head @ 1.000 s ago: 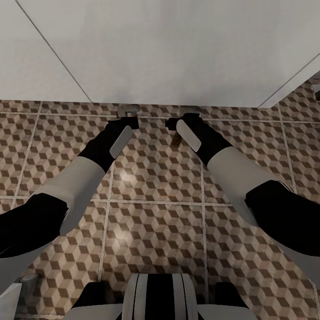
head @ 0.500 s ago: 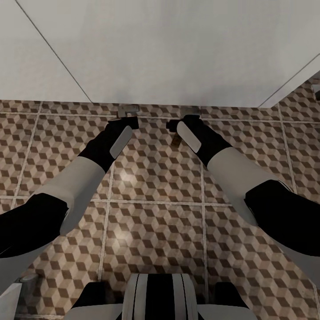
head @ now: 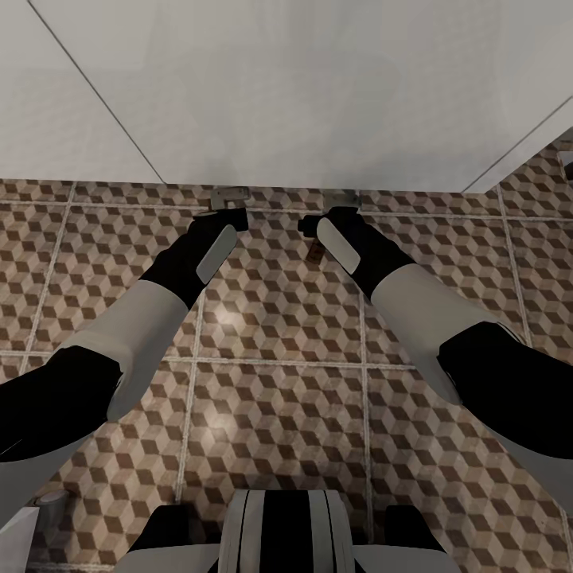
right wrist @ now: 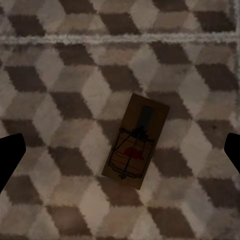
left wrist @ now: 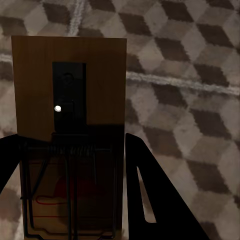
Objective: Take the four mousetraps from the cabinet in the bathroom and place them on the bathroom floor. Make sure all four end up on the same floor surface, and ensure that at least two of them are either under or directly next to the same bathroom sink.
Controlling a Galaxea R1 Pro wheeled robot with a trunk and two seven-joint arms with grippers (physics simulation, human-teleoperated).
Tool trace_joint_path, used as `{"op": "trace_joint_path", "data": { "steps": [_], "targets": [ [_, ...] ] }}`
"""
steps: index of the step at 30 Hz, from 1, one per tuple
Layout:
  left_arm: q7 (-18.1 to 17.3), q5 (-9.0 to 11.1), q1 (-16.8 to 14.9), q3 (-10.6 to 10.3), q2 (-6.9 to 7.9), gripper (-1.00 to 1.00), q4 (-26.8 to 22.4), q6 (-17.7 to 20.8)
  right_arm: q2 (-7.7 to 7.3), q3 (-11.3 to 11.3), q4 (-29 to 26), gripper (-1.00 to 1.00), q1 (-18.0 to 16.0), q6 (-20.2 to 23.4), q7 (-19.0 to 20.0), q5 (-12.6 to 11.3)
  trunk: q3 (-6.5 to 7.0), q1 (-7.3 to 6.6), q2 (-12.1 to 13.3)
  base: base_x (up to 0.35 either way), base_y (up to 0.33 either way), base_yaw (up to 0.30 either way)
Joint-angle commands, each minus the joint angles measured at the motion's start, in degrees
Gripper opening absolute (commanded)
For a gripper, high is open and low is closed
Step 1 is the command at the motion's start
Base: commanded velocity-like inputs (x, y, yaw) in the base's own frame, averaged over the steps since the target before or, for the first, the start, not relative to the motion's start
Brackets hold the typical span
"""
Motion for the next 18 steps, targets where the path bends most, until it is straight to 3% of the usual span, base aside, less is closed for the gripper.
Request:
{"op": "trace_joint_path", "data": {
  "steps": [1, 18],
  "targets": [
    [0.56, 0.38, -0.04, -0.30, 0.05, -1.00, -0.08, 0.23, 0.00, 0.20, -0.03, 1.00, -0.05, 0.15, -0.44, -0.36, -0.03, -0.01, -0.01, 0.000, 0.000, 0.000],
    [0.71, 0.39, -0.03, -0.21, 0.05, -1.00, -0.10, -0.31, 0.00, 0.20, 0.62, 1.00, -0.05, 0.07, -0.43, -0.36, -0.03, -0.01, -0.01, 0.000, 0.000, 0.000]
  ]
}}
